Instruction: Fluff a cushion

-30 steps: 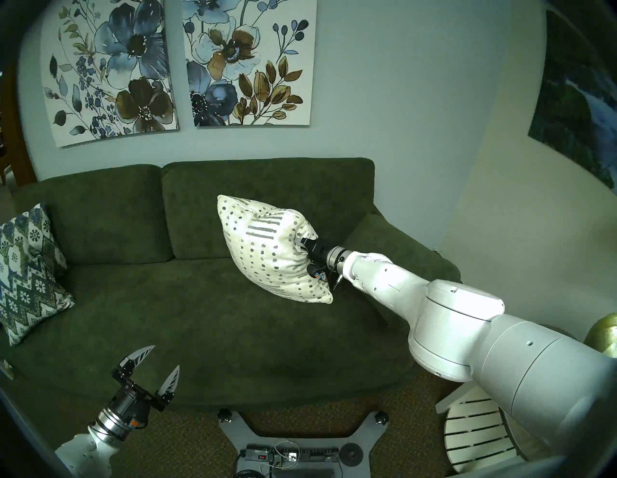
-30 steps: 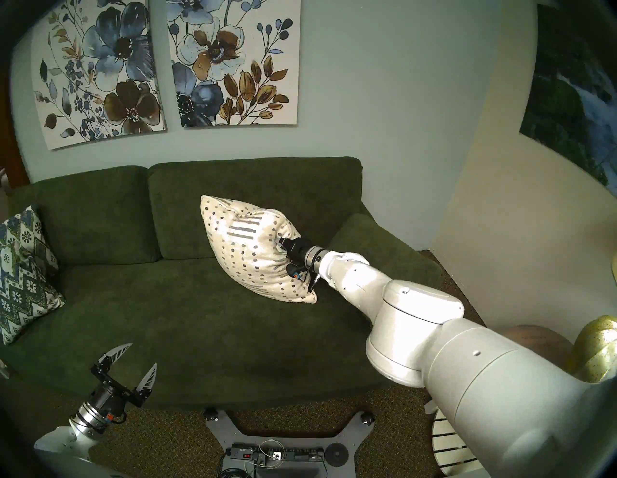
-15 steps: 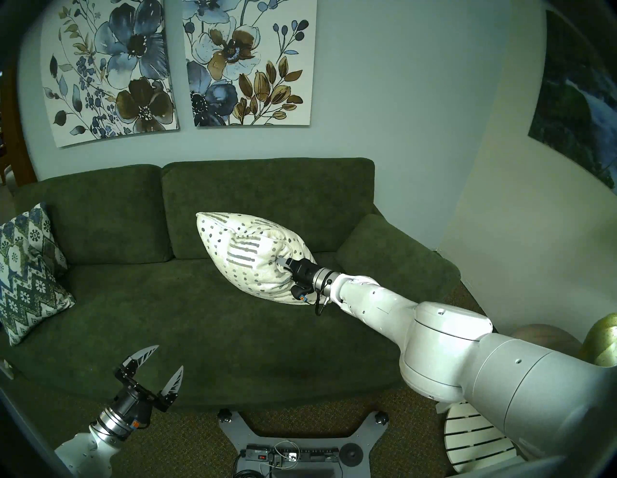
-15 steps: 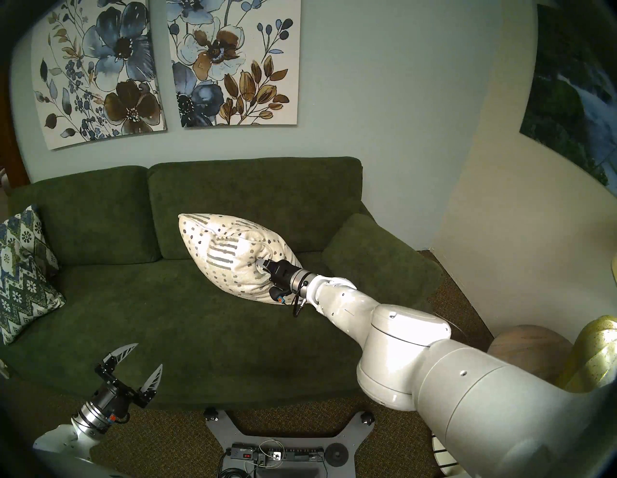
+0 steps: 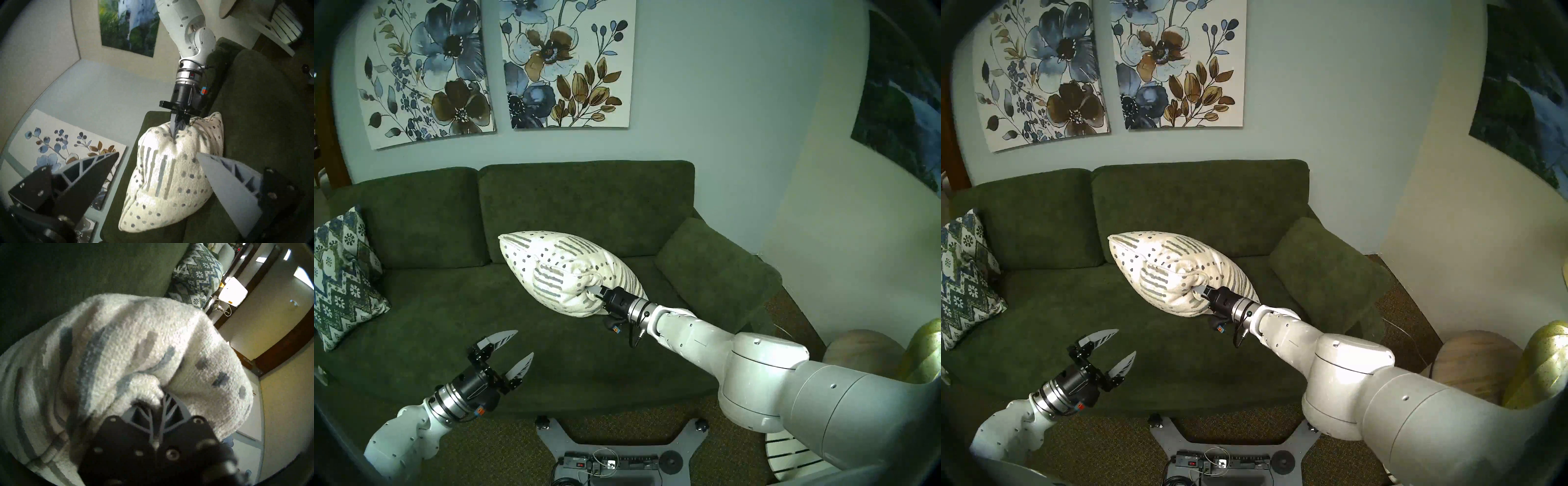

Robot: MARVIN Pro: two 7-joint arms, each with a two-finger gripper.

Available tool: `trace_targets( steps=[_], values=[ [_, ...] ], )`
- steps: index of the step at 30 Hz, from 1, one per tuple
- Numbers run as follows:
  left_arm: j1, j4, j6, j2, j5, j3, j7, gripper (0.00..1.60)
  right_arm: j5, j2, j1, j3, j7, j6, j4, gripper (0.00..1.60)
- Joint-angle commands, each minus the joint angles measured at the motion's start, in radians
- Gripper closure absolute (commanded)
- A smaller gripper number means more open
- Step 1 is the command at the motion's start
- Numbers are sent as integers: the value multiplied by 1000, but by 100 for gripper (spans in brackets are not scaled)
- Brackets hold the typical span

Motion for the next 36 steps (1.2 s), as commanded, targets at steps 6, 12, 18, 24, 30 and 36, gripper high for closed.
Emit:
trace_targets(
  steps=[6,12,18,24,30,36],
  values=[
    [-181,44,96,4,125,57,-106,0,-5,83,-98,-12,-72,14,10,160],
    [-231,87,123,4,164,74,-141,0,-15,120,-152,-31,-104,14,9,160],
    [-293,140,157,-5,217,103,-178,0,-29,170,-200,-51,-136,21,6,160],
    [-363,202,194,-15,276,134,-205,0,-45,215,-230,-65,-151,31,5,160],
    [-417,268,221,-14,332,158,-217,0,-50,257,-252,-69,-148,41,7,160],
    [-448,322,240,-17,396,196,-213,0,-48,293,-271,-65,-145,47,2,160]
  ],
)
